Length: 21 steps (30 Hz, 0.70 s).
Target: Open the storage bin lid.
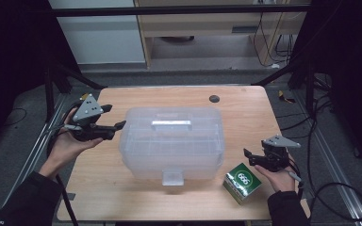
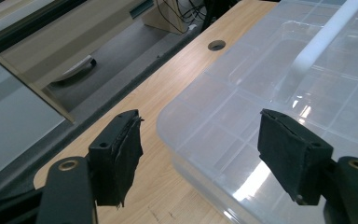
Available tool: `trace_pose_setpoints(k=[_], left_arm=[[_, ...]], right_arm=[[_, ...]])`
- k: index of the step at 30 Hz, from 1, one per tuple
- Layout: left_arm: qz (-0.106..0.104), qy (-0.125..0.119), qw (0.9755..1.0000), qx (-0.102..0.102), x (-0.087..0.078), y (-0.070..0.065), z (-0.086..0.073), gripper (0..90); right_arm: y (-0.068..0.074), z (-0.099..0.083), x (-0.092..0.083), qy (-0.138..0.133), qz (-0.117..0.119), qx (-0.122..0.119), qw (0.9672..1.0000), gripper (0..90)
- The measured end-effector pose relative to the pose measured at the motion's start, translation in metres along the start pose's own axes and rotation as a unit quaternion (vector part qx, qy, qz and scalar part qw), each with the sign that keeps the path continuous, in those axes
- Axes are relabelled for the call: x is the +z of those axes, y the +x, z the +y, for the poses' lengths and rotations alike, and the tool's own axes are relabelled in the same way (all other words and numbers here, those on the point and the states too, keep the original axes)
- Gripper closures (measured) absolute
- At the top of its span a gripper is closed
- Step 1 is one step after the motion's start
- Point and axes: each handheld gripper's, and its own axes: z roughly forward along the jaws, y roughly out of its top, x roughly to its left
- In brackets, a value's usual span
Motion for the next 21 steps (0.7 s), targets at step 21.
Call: trace_pose_setpoints(k=[21], left_arm=[[-0.071,0.022,0.9930,0.092,-0.001,-0.020,0.027,32.0]], right_arm=[[0.000,-0.001,0.001,0.010,0.003,-0.001,0.9999,23.7]])
